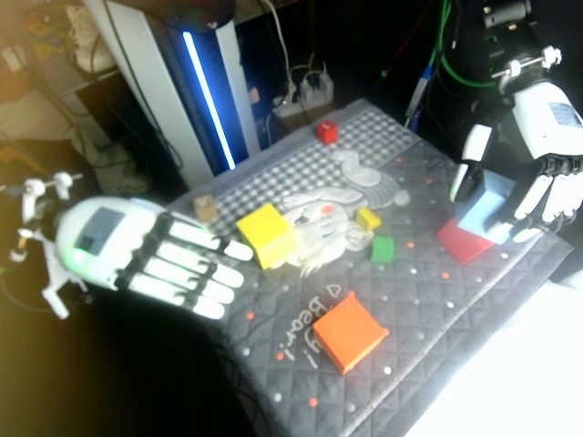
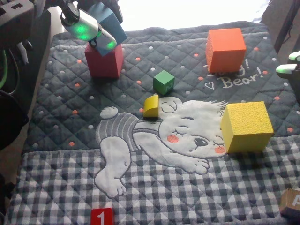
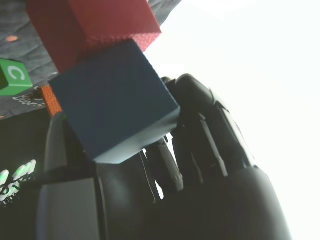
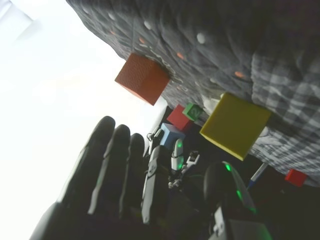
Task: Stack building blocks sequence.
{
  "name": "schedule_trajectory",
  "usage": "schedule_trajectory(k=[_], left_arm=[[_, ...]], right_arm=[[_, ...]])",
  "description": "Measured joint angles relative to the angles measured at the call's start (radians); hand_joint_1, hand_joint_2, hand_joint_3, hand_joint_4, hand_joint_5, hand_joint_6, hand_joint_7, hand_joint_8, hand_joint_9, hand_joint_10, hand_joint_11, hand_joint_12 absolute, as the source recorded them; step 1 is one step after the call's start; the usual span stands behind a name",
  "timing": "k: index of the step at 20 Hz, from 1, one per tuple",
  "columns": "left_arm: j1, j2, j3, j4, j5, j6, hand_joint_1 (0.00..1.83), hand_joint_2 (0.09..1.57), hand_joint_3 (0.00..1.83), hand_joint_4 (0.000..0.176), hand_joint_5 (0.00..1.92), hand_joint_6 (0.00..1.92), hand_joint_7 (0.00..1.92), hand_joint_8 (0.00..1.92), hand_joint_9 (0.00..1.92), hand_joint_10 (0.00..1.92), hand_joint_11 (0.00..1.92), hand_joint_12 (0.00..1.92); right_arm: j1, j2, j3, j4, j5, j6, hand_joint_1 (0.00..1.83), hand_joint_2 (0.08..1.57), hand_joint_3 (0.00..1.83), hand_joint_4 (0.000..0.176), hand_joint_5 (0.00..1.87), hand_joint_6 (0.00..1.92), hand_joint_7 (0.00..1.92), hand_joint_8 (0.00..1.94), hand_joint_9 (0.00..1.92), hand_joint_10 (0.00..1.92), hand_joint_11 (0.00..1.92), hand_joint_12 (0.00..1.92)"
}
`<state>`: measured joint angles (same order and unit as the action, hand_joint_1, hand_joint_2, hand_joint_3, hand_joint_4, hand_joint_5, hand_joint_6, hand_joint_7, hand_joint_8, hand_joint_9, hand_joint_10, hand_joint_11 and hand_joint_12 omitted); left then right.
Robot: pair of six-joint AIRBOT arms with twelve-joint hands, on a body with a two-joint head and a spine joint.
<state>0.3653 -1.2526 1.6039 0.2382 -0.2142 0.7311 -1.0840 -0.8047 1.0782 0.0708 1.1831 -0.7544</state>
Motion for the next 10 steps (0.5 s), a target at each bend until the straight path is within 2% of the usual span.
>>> schedule_trajectory(k=[1, 2, 3, 4, 5, 6, 8, 9, 10], left_arm=[[-0.001, 0.0, 0.0, 0.0, 0.001, 0.0, 1.12, 1.08, 0.0, 0.0, 1.05, 0.86, 0.95, 0.25, 0.81, 0.84, 0.64, 1.48], [-0.001, 0.0, 0.0, 0.0, 0.001, 0.0, 1.11, 1.08, 0.0, 0.0, 1.05, 0.85, 0.95, 0.22, 0.81, 0.85, 0.64, 1.51], [-0.001, -0.003, 0.005, 0.002, 0.002, 0.0, 1.09, 1.01, 0.0, 0.0, 0.9, 0.32, 0.92, 0.2, 0.72, 0.95, 0.54, 1.64], [-0.001, -0.005, 0.006, 0.002, 0.002, 0.0, 1.06, 0.99, 0.0, 0.0, 0.87, 0.1, 0.89, 0.18, 0.63, 1.0, 0.49, 1.63], [-0.001, -0.009, 0.01, 0.002, 0.006, 0.0, 1.01, 0.98, 0.0, 0.0, 0.78, 0.02, 0.84, 0.15, 0.55, 0.95, 0.38, 1.56], [-0.001, -0.01, 0.011, 0.003, 0.009, 0.0, 0.95, 0.96, 0.0, 0.041, 0.67, 0.0, 0.76, 0.09, 0.5, 0.82, 0.32, 1.45], [-0.001, -0.021, 0.014, 0.019, 0.015, 0.0, 0.91, 0.96, 0.0, 0.06, 0.56, 0.0, 0.7, 0.02, 0.5, 0.64, 0.29, 1.34], [-0.001, -0.024, 0.014, 0.02, 0.017, 0.0, 0.91, 0.96, 0.0, 0.071, 0.52, 0.0, 0.64, 0.0, 0.48, 0.52, 0.27, 1.27], [-0.001, -0.027, 0.014, 0.02, 0.017, 0.0, 0.9, 0.97, 0.0, 0.082, 0.48, 0.0, 0.6, 0.0, 0.5, 0.36, 0.25, 1.21]], right_arm=[[0.0, -0.001, 0.0, 0.0, 0.0, 0.0, 0.62, 1.26, 0.0, 0.095, 0.38, 0.0, 0.32, 0.0, 0.33, 0.0, 0.23, 0.31], [0.0, -0.002, 0.0, 0.001, -0.001, 0.0, 0.62, 1.26, 0.0, 0.094, 0.38, 0.0, 0.32, 0.0, 0.33, 0.0, 0.22, 0.3], [0.0, -0.002, 0.0, 0.001, -0.001, 0.0, 0.62, 1.26, 0.0, 0.102, 0.38, 0.0, 0.31, 0.0, 0.32, 0.0, 0.21, 0.29], [0.0, -0.002, 0.001, 0.001, 0.0, 0.0, 0.6, 1.26, 0.0, 0.101, 0.38, 0.0, 0.32, 0.0, 0.32, 0.0, 0.22, 0.29], [0.0, -0.002, 0.001, 0.001, 0.0, 0.0, 0.6, 1.26, 0.0, 0.099, 0.37, 0.0, 0.32, 0.0, 0.33, 0.0, 0.24, 0.24], [0.0, -0.002, 0.001, 0.001, 0.0, 0.0, 0.59, 1.27, 0.0, 0.103, 0.37, 0.0, 0.31, 0.0, 0.32, 0.0, 0.24, 0.22], [0.0, -0.002, 0.001, 0.0, 0.0, 0.0, 0.56, 1.26, 0.0, 0.104, 0.37, 0.0, 0.31, 0.0, 0.33, 0.0, 0.26, 0.21], [0.0, -0.002, 0.003, 0.0, -0.001, 0.0, 0.59, 1.27, 0.0, 0.114, 0.36, 0.0, 0.31, 0.0, 0.33, 0.0, 0.26, 0.21], [0.0, -0.002, 0.005, 0.0, -0.002, 0.0, 0.59, 1.26, 0.0, 0.112, 0.37, 0.0, 0.31, 0.0, 0.33, 0.0, 0.27, 0.21]])
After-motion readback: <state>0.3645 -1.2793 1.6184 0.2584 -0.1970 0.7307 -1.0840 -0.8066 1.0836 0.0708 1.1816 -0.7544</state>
